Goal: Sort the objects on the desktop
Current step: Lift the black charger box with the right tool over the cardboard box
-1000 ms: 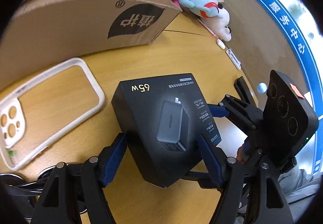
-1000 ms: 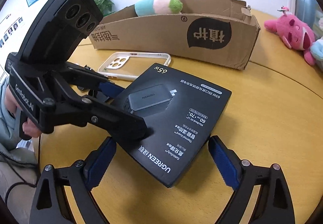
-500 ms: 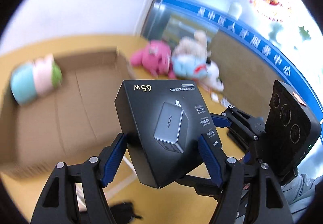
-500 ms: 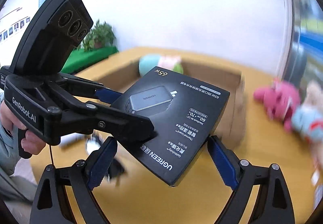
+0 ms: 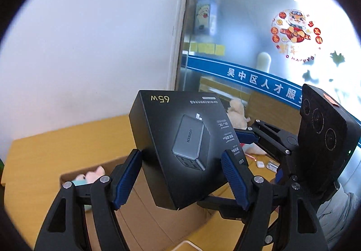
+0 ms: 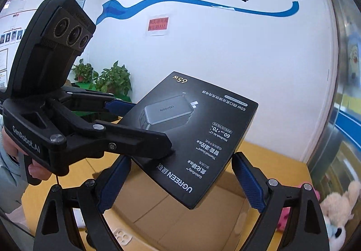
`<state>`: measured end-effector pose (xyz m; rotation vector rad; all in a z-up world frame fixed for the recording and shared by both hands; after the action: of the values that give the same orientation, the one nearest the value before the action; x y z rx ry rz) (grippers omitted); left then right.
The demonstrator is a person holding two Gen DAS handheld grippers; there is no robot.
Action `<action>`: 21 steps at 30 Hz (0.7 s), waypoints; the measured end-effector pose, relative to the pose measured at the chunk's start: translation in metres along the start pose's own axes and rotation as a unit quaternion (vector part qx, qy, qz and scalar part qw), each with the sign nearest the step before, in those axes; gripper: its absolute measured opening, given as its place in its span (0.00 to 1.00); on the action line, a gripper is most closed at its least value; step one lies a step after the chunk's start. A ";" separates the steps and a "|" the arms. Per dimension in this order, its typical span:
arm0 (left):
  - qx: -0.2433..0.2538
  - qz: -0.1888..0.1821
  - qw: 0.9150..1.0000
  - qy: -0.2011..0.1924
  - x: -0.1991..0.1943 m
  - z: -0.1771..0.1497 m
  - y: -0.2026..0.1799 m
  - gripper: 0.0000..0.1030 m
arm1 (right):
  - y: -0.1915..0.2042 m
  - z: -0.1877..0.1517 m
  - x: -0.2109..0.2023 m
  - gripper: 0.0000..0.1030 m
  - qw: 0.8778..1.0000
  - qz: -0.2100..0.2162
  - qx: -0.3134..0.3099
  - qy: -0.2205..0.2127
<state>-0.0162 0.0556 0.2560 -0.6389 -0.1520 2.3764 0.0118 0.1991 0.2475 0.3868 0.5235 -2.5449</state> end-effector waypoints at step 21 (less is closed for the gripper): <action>-0.126 0.015 0.983 0.135 0.198 -0.019 0.138 0.70 | -0.090 -0.058 0.226 0.88 0.981 0.087 0.098 0.145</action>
<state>-0.2171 0.0730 0.1218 -1.0836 -0.3287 2.2899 -0.2136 0.2002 0.1391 0.8471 0.3246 -2.3879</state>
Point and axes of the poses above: each gripper's, at about its wrist camera, not at the fingertips, and x roughly the way its jaws point, y to its left, z to its top, the point moved 1 cm from there along x, roughly the way its jaws point, and after that the axes turned 9 degrees about -x, right-handed, at the moved point
